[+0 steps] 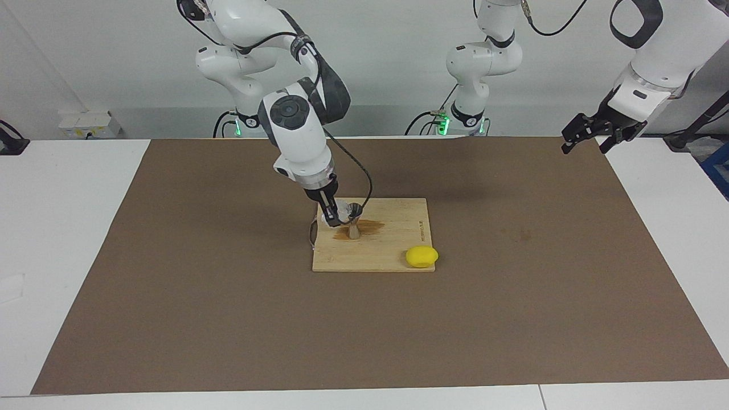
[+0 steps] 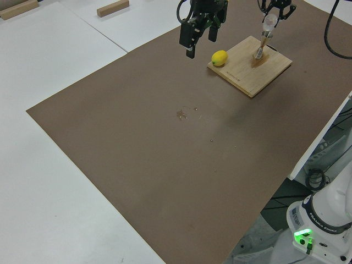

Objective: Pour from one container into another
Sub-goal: 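Tilt the glass cup over the metal cup with the right gripper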

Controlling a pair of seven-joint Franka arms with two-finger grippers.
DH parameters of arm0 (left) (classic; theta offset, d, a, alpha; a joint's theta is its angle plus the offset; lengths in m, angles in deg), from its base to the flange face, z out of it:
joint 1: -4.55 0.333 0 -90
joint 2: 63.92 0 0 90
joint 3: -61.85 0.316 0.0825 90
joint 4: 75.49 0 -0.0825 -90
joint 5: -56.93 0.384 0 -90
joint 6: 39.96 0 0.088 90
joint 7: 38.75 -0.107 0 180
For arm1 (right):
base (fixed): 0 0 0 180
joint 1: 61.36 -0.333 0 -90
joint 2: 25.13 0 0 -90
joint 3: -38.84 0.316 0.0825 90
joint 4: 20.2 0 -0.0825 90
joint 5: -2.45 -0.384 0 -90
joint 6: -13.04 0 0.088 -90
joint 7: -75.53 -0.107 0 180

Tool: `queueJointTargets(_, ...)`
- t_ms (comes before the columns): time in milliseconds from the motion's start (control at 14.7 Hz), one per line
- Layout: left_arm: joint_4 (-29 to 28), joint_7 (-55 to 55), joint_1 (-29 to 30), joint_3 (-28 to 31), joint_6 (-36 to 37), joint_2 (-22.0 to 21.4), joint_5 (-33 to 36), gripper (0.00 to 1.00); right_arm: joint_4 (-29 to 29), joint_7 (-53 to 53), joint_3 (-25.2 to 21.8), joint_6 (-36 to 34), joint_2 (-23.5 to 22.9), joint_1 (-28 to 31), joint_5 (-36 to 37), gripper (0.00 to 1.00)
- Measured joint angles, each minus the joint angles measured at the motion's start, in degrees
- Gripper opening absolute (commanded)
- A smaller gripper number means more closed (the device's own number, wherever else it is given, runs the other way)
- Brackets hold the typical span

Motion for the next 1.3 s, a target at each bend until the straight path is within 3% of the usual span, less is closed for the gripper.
queueJointTargets(887, 0.0, 0.4, 0.1, 0.7, -1.5, 0.0, 1.8, 1.00, 0.1, 0.0, 0.0, -0.7, 0.0, -3.5, 9.8, 0.00)
queueJointTargets(1296, 0.3, 0.4, 0.2, 1.3, -1.7, 0.2, 1.8, 1.00, 0.3, 0.0, 0.0, -1.5, 0.0, -3.8, 10.4, 0.00)
